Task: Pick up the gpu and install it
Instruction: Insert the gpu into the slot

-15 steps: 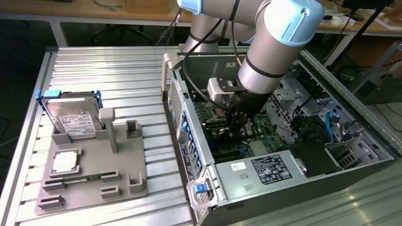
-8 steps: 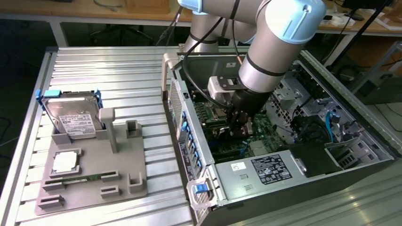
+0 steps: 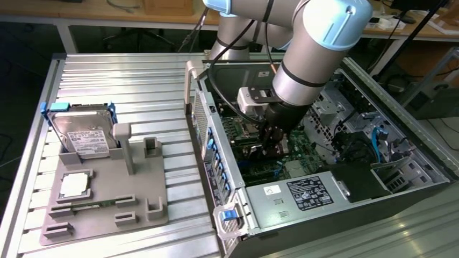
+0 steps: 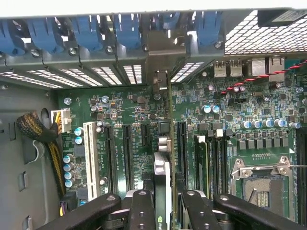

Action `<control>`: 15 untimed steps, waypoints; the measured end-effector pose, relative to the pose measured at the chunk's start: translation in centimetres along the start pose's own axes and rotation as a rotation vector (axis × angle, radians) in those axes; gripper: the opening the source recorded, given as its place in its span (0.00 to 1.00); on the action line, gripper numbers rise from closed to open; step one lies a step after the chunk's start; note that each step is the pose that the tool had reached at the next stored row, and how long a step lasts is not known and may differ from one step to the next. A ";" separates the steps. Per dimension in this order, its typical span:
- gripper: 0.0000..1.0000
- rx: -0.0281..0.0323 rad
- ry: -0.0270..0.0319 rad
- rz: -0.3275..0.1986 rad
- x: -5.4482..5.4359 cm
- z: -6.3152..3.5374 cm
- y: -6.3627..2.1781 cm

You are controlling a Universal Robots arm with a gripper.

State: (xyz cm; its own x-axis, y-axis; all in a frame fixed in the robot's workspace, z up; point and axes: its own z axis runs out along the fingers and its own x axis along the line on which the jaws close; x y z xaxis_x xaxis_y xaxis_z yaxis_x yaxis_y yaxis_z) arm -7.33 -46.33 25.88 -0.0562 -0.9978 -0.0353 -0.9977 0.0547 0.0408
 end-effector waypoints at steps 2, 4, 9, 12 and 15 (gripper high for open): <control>0.27 0.0000 -0.0001 0.000 0.0 0.00 0.00; 0.27 0.0000 0.0000 0.000 0.0 0.00 0.00; 0.27 0.0001 -0.0002 0.000 0.0 0.01 -0.01; 0.27 0.0000 0.0005 0.000 -0.1 0.00 0.00; 0.27 0.0001 0.0005 0.000 -0.3 0.06 0.00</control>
State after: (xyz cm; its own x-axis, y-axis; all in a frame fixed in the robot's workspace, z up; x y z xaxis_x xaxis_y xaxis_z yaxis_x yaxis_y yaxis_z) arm -7.32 -46.03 25.83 -0.0561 -0.9978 -0.0348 -0.9977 0.0546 0.0407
